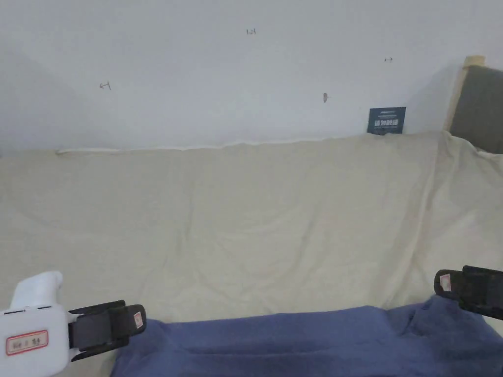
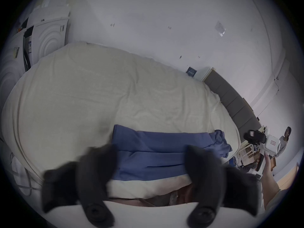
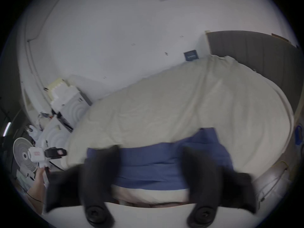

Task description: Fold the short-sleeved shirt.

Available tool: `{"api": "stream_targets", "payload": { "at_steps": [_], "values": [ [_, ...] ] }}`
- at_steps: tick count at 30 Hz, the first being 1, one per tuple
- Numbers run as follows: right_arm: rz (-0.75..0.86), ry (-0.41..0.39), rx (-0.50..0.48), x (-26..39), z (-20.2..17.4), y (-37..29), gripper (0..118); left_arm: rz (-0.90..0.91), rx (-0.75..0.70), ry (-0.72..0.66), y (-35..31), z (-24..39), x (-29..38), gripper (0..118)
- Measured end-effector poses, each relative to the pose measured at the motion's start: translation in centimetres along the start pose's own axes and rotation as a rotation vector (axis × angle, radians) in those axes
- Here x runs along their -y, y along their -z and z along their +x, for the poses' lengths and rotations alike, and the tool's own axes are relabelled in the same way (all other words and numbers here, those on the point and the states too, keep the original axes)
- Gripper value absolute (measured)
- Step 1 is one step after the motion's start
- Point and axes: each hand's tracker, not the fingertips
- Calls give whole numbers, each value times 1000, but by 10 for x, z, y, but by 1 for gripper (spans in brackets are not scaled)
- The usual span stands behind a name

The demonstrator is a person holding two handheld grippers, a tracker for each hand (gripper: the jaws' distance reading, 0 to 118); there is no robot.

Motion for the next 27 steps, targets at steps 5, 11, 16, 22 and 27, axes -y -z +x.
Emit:
{"api": "stream_targets", "payload": {
  "at_steps": [5,11,16,22,27],
  "values": [
    [43,-73,-12,28,-32,15,0,82,58,-99,-11,-1,28,0],
    [24,-3,-55,40,-43,10,0,75,115,-151,-28,-30,6,0],
    [-19,-66,-35,39,-54,10,0,-130,402,-406,17,-106,-33,0],
    [-104,-25,-65,43,-65,28,0,-351,345,-420,92,-145,-21,118],
    [-132,4,-60,42,-70,44,0,-435,355,-435,128,-159,-20,118]
  ]
}}
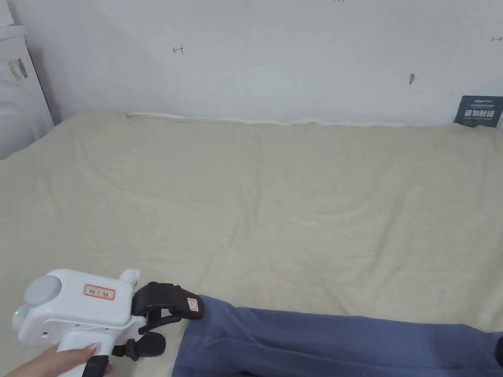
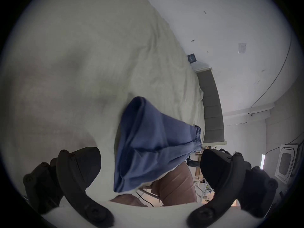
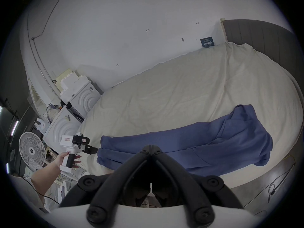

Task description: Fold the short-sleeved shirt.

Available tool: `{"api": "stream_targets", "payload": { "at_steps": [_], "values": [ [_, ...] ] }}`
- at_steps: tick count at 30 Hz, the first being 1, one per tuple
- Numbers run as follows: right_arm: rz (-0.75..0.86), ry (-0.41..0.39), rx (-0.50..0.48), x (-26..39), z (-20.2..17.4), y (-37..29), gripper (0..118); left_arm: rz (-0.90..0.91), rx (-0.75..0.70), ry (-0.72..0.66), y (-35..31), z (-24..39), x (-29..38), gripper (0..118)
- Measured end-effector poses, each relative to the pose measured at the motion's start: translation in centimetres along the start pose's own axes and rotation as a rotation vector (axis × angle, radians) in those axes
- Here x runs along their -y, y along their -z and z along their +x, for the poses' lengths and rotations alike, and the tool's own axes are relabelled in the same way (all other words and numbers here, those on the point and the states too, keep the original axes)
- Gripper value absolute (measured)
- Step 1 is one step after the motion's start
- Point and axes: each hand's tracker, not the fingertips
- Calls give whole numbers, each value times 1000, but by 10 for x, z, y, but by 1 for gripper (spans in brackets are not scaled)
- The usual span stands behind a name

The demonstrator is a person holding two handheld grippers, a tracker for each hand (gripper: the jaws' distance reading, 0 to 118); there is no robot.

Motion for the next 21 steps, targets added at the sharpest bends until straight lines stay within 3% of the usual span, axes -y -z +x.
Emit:
{"api": "stream_targets", "payload": {
  "at_steps": [8,11,14,17,18,19,20,21],
  "values": [
    [-50,-31,13,-2,-13,22,0,-89,225,-62,43,-3,-17,118],
    [-63,-8,-7,-3,-14,30,0,-137,268,-125,57,-14,-27,118],
    [-78,-2,-10,-2,-13,36,0,-109,209,-109,54,-10,-25,115],
    [-90,-12,-6,2,-11,40,0,-131,88,5,52,3,-22,111],
    [-96,-11,-7,3,-10,42,0,-134,53,16,52,5,-21,98],
    [-105,-4,-11,5,-10,43,0,-116,-3,26,51,7,-21,76],
    [-113,5,-18,6,-8,45,0,-102,-78,49,52,9,-20,31],
    [-118,11,-25,7,-8,45,0,-111,-159,87,55,11,-14,7]
  ]
}}
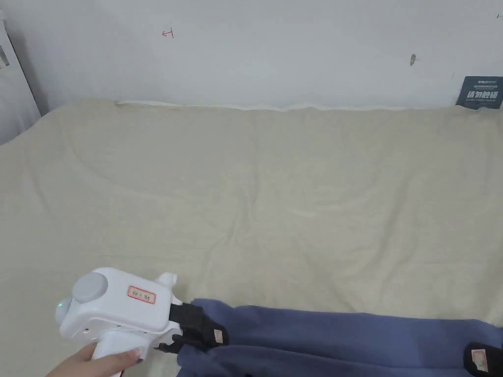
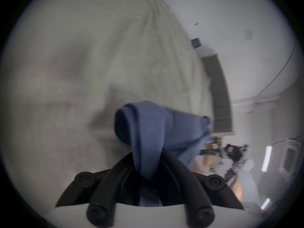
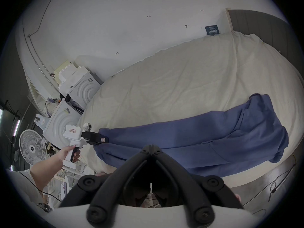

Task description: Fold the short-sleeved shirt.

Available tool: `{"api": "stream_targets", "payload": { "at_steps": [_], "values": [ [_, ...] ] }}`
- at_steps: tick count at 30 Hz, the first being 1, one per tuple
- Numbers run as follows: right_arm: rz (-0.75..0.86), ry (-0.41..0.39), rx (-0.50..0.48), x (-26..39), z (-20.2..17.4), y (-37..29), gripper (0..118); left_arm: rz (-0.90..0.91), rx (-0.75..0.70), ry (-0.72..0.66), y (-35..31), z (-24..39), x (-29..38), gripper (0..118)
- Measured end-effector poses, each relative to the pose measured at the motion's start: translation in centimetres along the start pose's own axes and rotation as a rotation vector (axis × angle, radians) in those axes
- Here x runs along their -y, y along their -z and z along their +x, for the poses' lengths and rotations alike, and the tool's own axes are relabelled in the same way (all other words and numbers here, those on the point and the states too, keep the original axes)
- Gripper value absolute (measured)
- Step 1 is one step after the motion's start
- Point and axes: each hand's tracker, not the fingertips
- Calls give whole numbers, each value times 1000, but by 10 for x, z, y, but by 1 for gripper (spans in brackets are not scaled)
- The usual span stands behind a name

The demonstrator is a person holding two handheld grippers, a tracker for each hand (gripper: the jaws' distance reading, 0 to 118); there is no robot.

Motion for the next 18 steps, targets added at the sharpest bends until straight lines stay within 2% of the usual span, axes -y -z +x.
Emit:
{"api": "stream_targets", "payload": {
  "at_steps": [3,6,11,15,18],
  "values": [
    [-10,-9,-9,3,0,-1,0,-12,35,-22,2,9,3,7],
    [-16,-39,-2,4,-1,-5,0,65,-102,98,-10,33,8,7],
    [-14,-23,-40,5,7,-7,0,108,-212,150,-44,61,6,7],
    [-1,3,-79,6,11,-8,0,143,-548,292,-73,79,8,7],
    [0,9,-100,9,15,-9,0,151,-677,309,-83,97,17,7]
  ]
}}
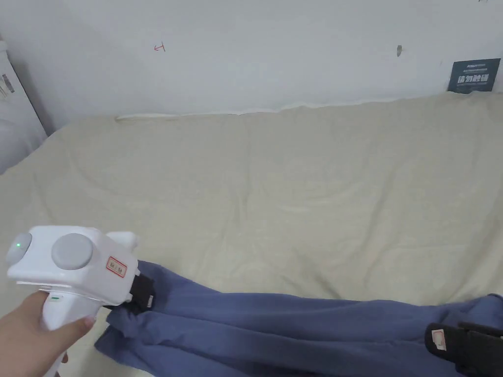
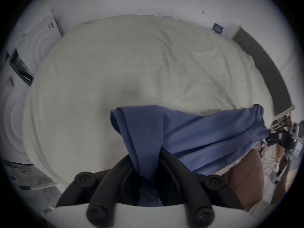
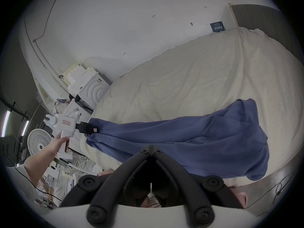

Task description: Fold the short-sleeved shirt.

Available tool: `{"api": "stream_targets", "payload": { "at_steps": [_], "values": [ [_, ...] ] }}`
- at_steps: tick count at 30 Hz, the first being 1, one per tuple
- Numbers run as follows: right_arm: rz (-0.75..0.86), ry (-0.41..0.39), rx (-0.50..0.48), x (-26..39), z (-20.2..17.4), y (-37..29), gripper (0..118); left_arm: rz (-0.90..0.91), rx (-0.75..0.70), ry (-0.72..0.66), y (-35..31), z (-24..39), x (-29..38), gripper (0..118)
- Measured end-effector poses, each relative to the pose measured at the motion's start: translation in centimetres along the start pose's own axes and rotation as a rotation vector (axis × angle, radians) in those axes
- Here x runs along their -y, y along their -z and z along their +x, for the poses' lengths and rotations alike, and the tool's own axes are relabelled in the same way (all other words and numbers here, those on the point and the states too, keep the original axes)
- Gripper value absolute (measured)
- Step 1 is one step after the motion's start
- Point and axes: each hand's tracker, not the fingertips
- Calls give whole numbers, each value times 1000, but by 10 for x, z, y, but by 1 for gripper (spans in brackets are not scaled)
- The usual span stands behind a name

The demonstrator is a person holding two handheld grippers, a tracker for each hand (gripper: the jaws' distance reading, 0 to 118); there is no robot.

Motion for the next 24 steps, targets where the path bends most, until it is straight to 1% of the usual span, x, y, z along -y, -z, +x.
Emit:
{"api": "stream_targets", "payload": {
  "at_steps": [2,4,5,8,10,14,15,16,17,18,19,20,24],
  "values": [
    [-2,-6,-5,2,2,-1,0,-4,-42,45,-4,15,-7,7],
    [0,-10,-7,4,5,-3,0,-16,-19,75,-8,45,-12,7],
    [1,-9,-10,5,6,-5,0,-17,45,87,-10,61,-16,7],
    [9,13,-27,8,12,-10,0,-75,218,63,-5,112,-30,7],
    [14,20,-30,10,17,-15,0,-121,308,88,5,153,-36,7],
    [26,37,-21,15,31,-26,0,-199,371,180,33,228,-47,7],
    [30,46,-18,16,35,-29,0,-207,373,193,39,242,-49,10],
    [33,56,-13,18,38,-33,0,-206,408,203,43,254,-50,19],
    [38,65,-9,19,39,-36,0,-194,444,209,45,264,-52,39],
    [42,74,-6,21,42,-39,0,-197,467,208,45,273,-51,76],
    [45,81,-3,22,45,-41,0,-209,459,209,47,281,-52,97],
    [47,89,1,23,48,-43,0,-219,490,232,48,287,-52,105],
    [47,107,9,25,58,-46,0,-197,500,224,37,282,-53,105]
  ]
}}
